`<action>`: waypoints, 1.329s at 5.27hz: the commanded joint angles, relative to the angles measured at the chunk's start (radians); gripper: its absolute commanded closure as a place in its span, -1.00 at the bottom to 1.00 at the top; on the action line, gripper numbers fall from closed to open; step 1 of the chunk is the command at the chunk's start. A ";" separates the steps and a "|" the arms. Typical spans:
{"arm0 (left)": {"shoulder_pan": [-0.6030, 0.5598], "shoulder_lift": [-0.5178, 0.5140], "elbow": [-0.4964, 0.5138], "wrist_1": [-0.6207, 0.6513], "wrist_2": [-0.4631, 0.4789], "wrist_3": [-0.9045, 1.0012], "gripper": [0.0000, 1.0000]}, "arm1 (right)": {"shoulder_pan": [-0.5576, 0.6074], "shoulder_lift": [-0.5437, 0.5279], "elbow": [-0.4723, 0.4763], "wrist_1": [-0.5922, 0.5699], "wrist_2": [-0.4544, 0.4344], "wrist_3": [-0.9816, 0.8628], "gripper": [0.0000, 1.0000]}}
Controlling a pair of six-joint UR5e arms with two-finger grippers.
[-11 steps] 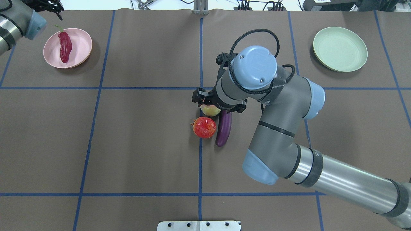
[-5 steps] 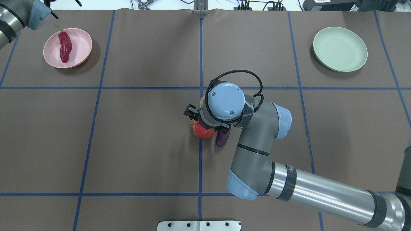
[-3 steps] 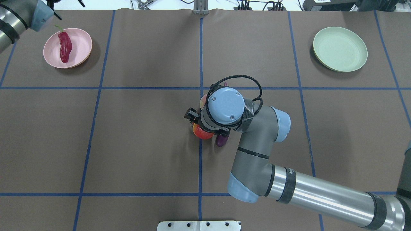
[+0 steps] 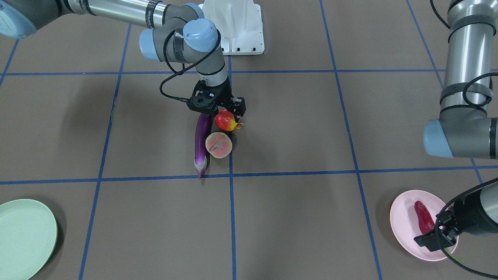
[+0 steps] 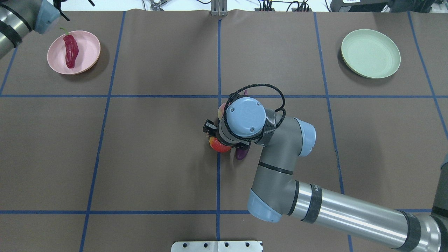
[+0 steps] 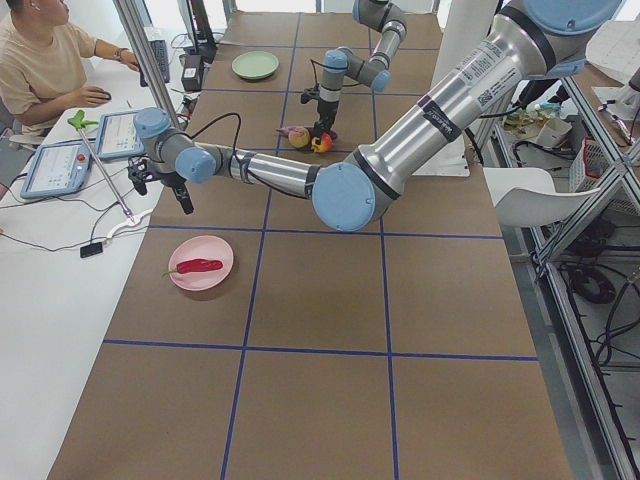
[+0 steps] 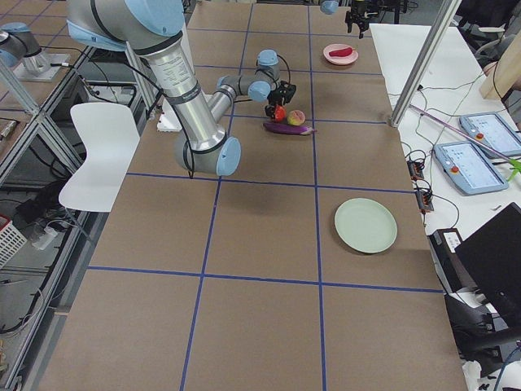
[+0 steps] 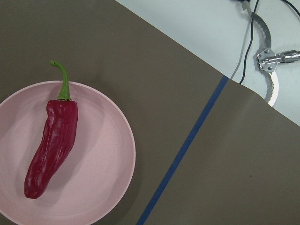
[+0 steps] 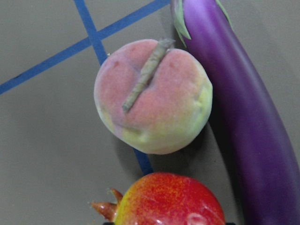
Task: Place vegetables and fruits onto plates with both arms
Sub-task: 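Lift the pomegranate with the right gripper while the left gripper withdraws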
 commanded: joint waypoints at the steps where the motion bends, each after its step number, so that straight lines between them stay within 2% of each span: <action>1: 0.003 0.000 -0.017 0.001 -0.003 -0.010 -1.00 | -0.001 0.009 0.014 0.000 0.000 -0.007 1.00; 2: 0.003 0.005 -0.053 0.002 -0.005 -0.013 -1.00 | 0.039 0.006 0.086 -0.021 0.006 -0.010 1.00; 3: 0.030 0.014 -0.136 0.002 -0.005 -0.121 -1.00 | 0.137 0.011 0.168 -0.126 0.058 -0.074 1.00; 4: 0.097 0.006 -0.199 -0.006 0.006 -0.204 -1.00 | 0.300 -0.003 0.178 -0.166 0.204 -0.209 1.00; 5: 0.204 0.002 -0.298 0.000 0.097 -0.353 -1.00 | 0.460 -0.044 0.147 -0.168 0.286 -0.385 1.00; 6: 0.263 -0.055 -0.330 0.003 0.124 -0.419 -1.00 | 0.592 -0.046 0.007 -0.161 0.342 -0.576 1.00; 7: 0.297 -0.104 -0.342 0.036 0.124 -0.439 -0.99 | 0.692 -0.048 -0.145 -0.155 0.354 -0.818 1.00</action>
